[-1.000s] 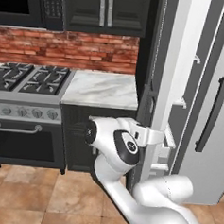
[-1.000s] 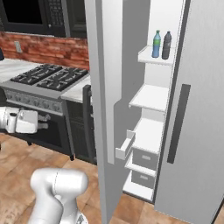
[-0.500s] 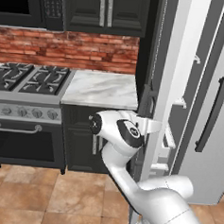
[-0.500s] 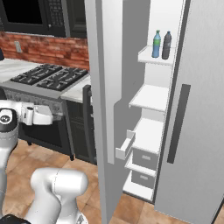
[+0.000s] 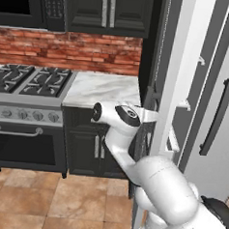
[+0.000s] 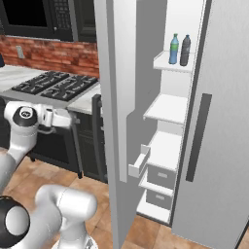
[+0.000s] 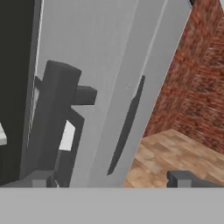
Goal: Take the bottled waters from the counter and place them in the freezer to freeze. Close the freezer door after placing the bottles.
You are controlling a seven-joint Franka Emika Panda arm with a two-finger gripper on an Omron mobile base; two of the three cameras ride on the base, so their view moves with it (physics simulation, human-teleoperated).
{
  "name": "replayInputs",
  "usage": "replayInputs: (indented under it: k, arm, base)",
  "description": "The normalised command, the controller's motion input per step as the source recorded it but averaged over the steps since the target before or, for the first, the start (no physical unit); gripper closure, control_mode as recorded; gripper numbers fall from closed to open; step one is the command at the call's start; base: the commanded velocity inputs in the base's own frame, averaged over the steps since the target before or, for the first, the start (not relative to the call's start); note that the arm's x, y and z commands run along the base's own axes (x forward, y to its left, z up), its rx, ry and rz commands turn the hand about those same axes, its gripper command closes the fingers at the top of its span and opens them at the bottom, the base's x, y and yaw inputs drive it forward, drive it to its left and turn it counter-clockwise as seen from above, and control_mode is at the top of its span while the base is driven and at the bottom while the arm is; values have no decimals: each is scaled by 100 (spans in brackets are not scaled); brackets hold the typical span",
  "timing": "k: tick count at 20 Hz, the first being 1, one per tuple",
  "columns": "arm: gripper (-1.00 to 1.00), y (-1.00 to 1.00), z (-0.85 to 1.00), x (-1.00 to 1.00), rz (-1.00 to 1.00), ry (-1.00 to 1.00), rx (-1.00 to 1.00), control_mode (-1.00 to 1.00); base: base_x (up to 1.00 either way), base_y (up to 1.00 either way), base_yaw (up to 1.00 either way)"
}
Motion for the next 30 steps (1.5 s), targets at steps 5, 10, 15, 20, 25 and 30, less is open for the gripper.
replayInputs:
  k: [5,10,15,20,25,30]
  arm:
    - [-100,0,0,61,-4,0,0,-100]
    - [-100,0,0,35,0,0,0,-100]
    - [-100,-10,-3,14,0,0,0,-100]
    - [-100,-33,-4,1,0,0,0,-100]
    - [-100,-40,-5,0,3,0,0,-100]
    - [-100,-49,-11,11,3,0,0,-100]
  base:
    - [0,0,0]
    - [0,0,0]
    - [0,0,0]
    - [0,0,0]
    - [0,0,0]
    - [0,0,0]
